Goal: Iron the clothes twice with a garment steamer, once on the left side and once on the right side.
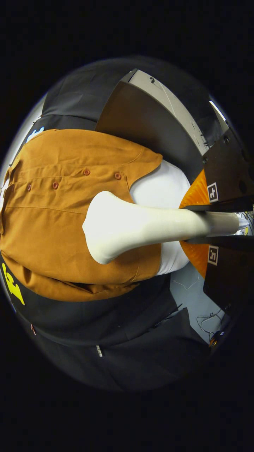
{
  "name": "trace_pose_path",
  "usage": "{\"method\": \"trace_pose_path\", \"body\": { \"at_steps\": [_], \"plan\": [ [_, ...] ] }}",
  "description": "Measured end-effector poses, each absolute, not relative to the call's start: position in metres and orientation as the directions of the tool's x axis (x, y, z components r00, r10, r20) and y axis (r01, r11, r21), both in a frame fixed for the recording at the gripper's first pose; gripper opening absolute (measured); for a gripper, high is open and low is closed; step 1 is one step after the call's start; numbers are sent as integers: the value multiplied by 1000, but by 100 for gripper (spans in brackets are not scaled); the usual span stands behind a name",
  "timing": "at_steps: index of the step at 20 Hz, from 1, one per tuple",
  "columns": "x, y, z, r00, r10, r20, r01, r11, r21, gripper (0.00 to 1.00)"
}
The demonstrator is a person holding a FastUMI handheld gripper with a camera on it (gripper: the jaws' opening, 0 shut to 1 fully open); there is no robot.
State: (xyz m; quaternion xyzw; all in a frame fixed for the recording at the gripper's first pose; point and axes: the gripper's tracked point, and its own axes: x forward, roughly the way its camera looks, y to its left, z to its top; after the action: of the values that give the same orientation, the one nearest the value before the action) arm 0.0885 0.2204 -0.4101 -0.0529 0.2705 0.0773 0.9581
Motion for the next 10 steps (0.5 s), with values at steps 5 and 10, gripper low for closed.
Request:
{"method": "trace_pose_path", "body": {
  "at_steps": [5,10],
  "plan": [
    [74,206,-371,867,150,-475,-176,984,-11,29],
    [74,191,-324,893,161,-420,-170,985,17,29]
  ]
}}
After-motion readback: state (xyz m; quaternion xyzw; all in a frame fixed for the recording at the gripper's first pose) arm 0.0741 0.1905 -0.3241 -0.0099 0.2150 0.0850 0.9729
